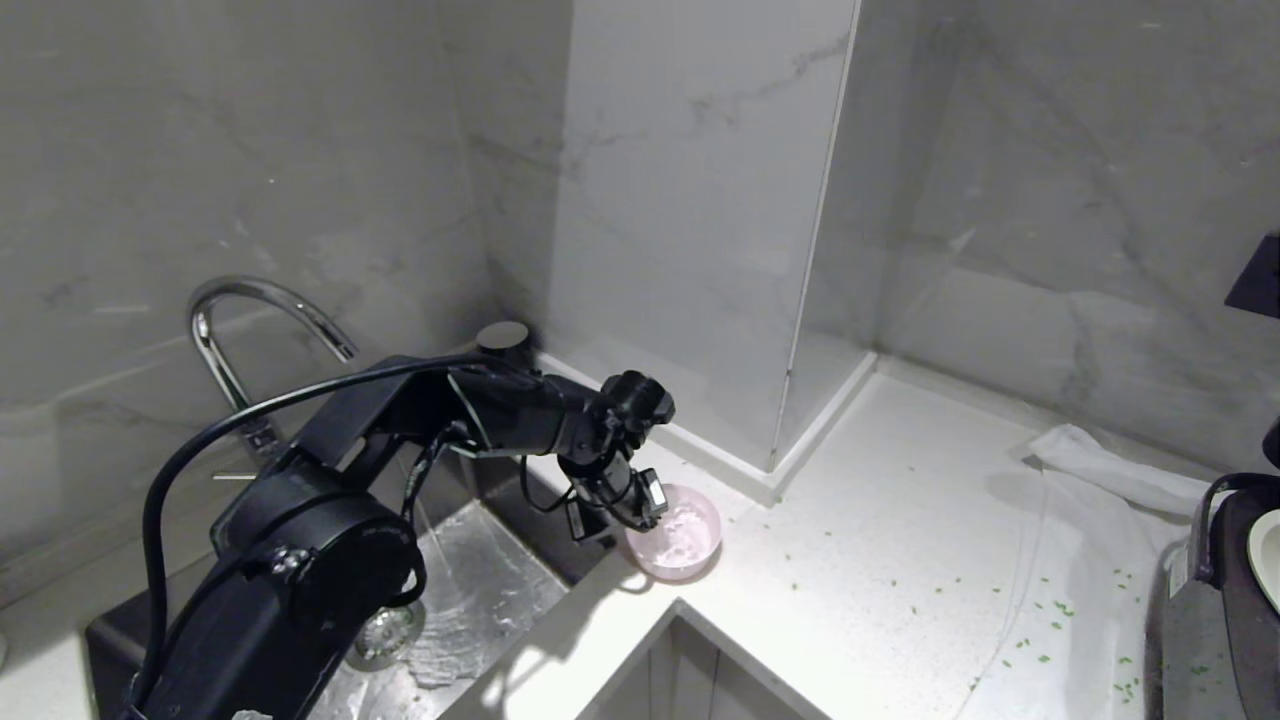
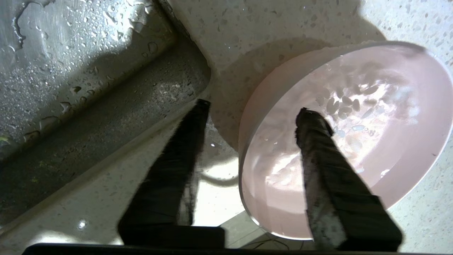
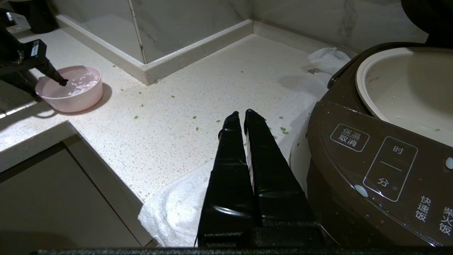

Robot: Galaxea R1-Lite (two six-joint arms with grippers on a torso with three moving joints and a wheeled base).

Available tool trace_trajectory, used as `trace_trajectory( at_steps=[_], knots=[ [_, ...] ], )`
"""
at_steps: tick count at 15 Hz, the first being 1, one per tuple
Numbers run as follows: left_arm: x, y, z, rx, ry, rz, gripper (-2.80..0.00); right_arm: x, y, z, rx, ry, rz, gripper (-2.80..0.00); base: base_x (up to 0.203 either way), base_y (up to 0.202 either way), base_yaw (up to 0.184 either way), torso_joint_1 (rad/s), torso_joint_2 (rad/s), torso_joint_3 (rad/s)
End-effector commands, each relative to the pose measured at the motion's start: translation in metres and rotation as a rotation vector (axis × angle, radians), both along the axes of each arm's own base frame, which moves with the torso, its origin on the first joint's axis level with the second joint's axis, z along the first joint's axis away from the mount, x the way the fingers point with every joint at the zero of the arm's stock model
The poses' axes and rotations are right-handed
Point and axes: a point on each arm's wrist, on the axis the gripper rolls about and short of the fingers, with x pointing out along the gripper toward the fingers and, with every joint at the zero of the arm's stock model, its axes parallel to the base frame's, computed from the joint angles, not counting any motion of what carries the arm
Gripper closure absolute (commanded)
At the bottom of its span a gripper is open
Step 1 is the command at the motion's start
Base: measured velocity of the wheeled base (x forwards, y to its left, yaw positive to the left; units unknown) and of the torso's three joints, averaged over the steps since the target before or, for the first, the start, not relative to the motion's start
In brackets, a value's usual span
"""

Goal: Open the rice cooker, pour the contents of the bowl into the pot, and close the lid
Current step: Place the bowl on the table, then turn off the tap

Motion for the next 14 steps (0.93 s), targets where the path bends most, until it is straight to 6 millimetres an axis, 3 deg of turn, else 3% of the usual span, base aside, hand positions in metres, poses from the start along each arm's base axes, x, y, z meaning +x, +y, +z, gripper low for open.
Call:
trace_trajectory(
  at_steps=[1,4,8,14],
  knots=[
    [0.0,0.002,0.005,-0.004,-0.001,0.01,-2.8,0.0,0.0,0.0,0.0,0.002,0.001,0.0,0.0,0.0,0.0,0.0,0.0,0.0],
    [-0.006,0.012,0.031,-0.009,-0.004,0.026,-2.8,0.0,0.0,0.0,0.0,0.001,0.001,0.0,0.0,0.0,0.0,0.0,0.0,0.0],
    [-0.013,0.041,0.07,-0.006,-0.001,0.06,-2.8,0.0,0.0,0.0,0.0,0.001,0.001,0.0,0.0,0.0,0.0,0.0,0.0,0.0],
    [-0.041,0.122,0.11,0.003,0.0,0.167,-2.8,0.0,0.0,0.0,0.0,0.001,0.002,0.0,0.0,0.0,0.0,0.0,0.0,0.0]
  ],
)
